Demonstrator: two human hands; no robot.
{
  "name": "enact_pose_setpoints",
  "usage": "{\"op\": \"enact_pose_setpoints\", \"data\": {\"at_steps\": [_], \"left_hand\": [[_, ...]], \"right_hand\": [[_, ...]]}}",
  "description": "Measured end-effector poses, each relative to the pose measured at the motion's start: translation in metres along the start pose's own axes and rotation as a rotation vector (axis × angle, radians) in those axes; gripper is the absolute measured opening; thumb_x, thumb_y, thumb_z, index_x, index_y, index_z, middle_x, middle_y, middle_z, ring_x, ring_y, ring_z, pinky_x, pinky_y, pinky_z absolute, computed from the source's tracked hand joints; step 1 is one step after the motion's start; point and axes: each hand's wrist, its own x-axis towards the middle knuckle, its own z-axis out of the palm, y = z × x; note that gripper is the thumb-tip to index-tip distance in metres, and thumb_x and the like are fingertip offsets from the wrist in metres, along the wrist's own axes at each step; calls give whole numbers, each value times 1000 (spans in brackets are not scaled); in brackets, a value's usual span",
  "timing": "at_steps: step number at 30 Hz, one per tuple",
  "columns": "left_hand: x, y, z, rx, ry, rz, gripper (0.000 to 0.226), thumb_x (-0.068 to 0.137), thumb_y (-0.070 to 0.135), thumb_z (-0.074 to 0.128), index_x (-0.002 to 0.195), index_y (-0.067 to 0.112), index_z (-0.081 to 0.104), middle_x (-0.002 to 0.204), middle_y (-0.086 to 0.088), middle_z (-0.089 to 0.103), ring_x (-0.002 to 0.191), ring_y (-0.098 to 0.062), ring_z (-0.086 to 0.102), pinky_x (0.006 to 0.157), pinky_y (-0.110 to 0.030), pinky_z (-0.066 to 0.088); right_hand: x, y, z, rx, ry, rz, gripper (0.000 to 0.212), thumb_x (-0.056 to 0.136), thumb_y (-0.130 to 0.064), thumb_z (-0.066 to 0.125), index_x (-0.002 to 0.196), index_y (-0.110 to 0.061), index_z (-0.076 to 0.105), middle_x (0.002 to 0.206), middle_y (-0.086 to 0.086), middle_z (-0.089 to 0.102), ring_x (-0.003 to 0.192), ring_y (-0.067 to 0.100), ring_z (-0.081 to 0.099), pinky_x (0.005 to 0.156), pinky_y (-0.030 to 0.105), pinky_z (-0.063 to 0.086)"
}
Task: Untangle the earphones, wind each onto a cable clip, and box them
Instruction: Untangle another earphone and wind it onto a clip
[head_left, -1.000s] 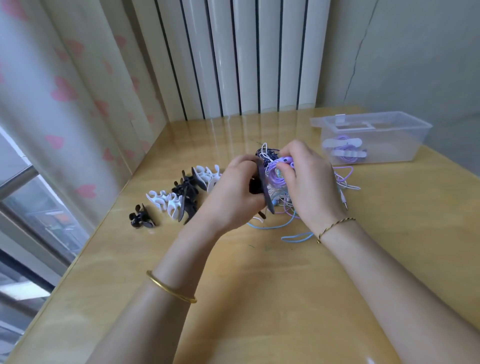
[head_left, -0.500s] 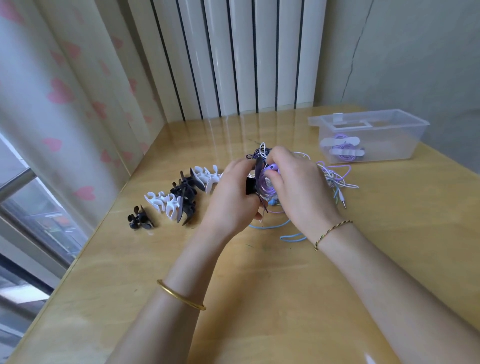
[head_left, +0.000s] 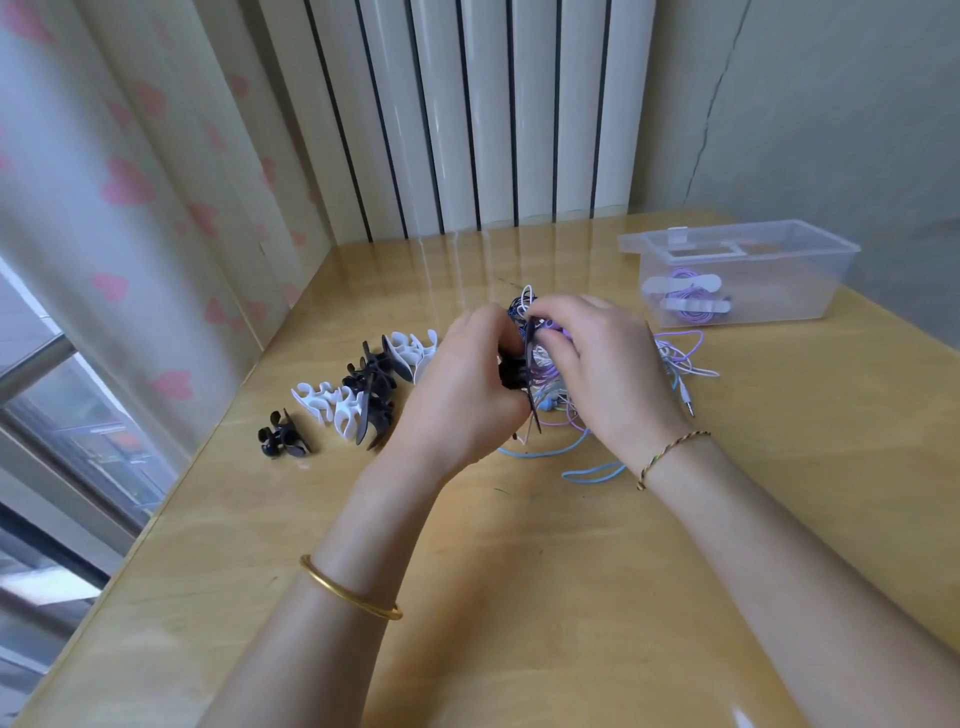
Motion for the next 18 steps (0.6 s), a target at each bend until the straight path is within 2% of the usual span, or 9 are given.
{"op": "enact_pose_setpoints", "data": {"at_steps": [2, 5, 9, 13, 16, 18], "left_hand": [[0, -1, -2, 28, -8, 33, 28, 73, -1, 63, 88, 17, 49, 103, 4, 46, 81, -7, 50, 71, -23, 46], [0, -1, -4, 54, -31, 23, 21, 76, 4, 66, 90, 13, 52, 108, 3, 44, 79, -12, 51, 71, -22, 46], [1, -4, -8, -49, -59, -35, 24, 78, 6, 69, 92, 17, 54, 114, 4, 41, 74, -4, 51, 61, -9, 43], [1, -5, -13, -197, -53, -68, 31, 75, -3, 69, 91, 21, 57, 114, 5, 43, 69, -4, 52, 55, -12, 43], [0, -7, -19, -213, -116, -4, 40, 75, -8, 64, 90, 29, 58, 113, 9, 45, 78, -3, 52, 63, -13, 45], [1, -10, -24, -173, -213, 17, 42, 75, -8, 61, 100, 27, 59, 118, 12, 43, 85, -1, 51, 69, -16, 47]], "right_hand": [[0, 3, -1, 26, 8, 7, 18, 87, -4, 58, 98, -13, 70, 85, 10, 63, 77, 27, 56, 68, 34, 42], [1, 5, -3, 56, -39, -16, 17, 86, -3, 61, 97, -11, 71, 83, 10, 63, 75, 23, 54, 69, 30, 39], [4, 6, -8, 106, -109, -36, 11, 84, -5, 64, 92, -8, 71, 79, 9, 61, 73, 15, 51, 68, 15, 34], [4, 7, -11, 161, -111, -25, 6, 83, -7, 66, 84, -8, 72, 72, 6, 58, 72, 11, 46, 65, 14, 35], [4, 11, -10, 186, -105, 3, 6, 82, -6, 67, 84, -8, 72, 72, 8, 61, 72, 13, 48, 64, 16, 35], [3, 14, -10, 193, -115, 21, 7, 82, -6, 67, 85, -9, 72, 69, 4, 61, 69, 11, 48, 64, 16, 36]]}}
